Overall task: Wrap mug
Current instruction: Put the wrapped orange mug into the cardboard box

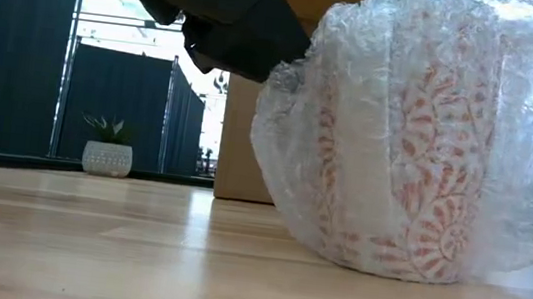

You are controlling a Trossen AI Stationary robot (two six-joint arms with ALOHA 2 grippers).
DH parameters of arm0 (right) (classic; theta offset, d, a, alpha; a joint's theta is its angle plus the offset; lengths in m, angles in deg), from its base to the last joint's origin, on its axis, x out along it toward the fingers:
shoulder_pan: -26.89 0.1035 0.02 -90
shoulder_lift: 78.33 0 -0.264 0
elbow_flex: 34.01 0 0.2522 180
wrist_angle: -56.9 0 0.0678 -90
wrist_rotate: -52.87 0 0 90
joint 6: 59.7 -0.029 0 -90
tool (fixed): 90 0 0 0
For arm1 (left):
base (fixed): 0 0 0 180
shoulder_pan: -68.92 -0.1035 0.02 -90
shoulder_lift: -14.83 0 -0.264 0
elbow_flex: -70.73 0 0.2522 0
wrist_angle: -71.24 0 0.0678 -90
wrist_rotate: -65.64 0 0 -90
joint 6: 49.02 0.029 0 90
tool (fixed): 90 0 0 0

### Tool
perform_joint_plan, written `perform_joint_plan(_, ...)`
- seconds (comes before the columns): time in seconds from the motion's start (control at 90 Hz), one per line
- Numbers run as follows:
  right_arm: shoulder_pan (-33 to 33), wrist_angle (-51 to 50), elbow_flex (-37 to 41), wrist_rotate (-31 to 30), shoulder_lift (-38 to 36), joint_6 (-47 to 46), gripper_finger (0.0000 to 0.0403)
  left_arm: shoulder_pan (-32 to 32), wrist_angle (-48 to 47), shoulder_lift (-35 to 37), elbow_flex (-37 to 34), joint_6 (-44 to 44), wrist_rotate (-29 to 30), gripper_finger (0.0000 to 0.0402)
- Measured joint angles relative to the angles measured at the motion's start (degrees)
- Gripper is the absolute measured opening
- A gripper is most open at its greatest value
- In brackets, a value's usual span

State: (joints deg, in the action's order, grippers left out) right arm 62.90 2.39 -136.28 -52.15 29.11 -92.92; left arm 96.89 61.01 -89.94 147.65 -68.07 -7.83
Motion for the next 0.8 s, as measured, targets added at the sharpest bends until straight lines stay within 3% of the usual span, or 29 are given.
perform_joint_plan(0.2,-1.38,-0.44,-0.02,4.63,4.97,2.67,0.0205,-0.05,-0.10,0.00,0.00,0.11,-0.02,0.0183)
perform_joint_plan(0.422,-2.40,-0.43,-0.45,5.42,10.08,3.99,0.0192,0.19,-0.32,0.88,0.00,-0.02,-0.57,0.0183)
perform_joint_plan(0.544,-2.58,-0.63,-0.37,5.33,11.03,5.82,0.0146,0.73,-0.36,2.54,0.00,-0.52,-2.81,0.0183)
perform_joint_plan(0.711,-2.61,-0.68,-0.30,6.42,11.20,6.19,0.0030,2.43,-3.07,6.28,0.02,-3.21,-3.50,0.0183)
perform_joint_plan(0.8,-2.32,-1.25,-0.17,6.13,11.02,5.50,0.0021,3.63,-6.43,8.35,0.02,-5.33,-3.69,0.0183)
